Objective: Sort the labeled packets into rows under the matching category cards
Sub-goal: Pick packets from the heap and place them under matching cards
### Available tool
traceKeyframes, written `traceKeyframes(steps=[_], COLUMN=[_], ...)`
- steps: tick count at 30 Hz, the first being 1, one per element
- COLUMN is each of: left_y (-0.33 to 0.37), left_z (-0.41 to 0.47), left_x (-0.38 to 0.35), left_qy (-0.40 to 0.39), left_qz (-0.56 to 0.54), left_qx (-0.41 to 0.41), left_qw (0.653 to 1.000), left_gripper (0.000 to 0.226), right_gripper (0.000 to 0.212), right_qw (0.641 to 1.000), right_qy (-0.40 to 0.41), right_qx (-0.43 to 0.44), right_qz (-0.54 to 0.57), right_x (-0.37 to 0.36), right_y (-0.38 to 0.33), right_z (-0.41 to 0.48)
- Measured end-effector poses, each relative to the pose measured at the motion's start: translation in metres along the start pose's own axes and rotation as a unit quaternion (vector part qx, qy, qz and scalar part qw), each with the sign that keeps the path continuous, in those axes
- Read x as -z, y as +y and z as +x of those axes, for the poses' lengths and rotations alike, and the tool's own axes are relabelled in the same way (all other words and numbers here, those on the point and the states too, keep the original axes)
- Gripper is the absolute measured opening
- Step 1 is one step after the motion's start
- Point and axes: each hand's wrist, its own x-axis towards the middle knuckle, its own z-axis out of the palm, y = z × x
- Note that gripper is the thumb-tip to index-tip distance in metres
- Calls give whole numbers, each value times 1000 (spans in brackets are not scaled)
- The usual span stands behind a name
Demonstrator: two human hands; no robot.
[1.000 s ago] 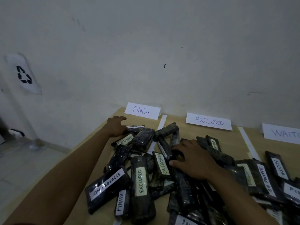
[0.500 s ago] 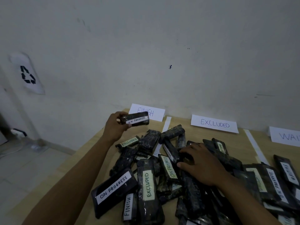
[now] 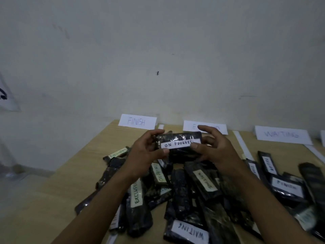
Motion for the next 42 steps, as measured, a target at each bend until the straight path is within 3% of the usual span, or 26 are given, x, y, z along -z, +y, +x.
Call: traceKeyframes(steps=[4, 9, 11, 14, 18, 20, 23, 28, 36, 42], left_y=[-9, -25, -32, -44, -61, -73, -88, -90, -91, -92], left_z=[6, 30, 44, 69, 93, 97, 99, 99, 99, 100], left_x=[-30, -68, -95, -142, -192, -206, -212, -212, -212, -212], left_qy=[-90, -156, -189, -255, -318, -352, -399, -402, -402, -401], left_qz=[48, 271, 325, 386, 441, 445, 414, 400, 408, 400], left_qx=[17, -38, -84, -151, -157, -139, -86, -76, -76, -74], left_qw=[995, 949, 923, 873, 824, 811, 814, 820, 816, 821], left_gripper=[58, 44, 33, 34, 60, 60, 57, 56, 52, 47], right_gripper=[37, 22, 20, 23, 30, 30, 35, 46, 13, 29], right_qw=[998, 968, 951, 931, 900, 885, 867, 844, 802, 741], right_qy=[61, 244, 306, 363, 421, 443, 463, 470, 438, 388], right_qx=[7, -5, -22, -45, -80, -104, -141, -191, -264, -329], right_qz=[22, 53, 35, -6, -83, -100, -118, -174, -309, -438], right_x=[36, 112, 149, 202, 273, 310, 358, 409, 453, 464], right_y=[-5, -9, -9, -11, -16, -14, -1, 24, 58, 73], right_z=[-21, -45, -51, -55, -51, -39, -17, 14, 41, 38])
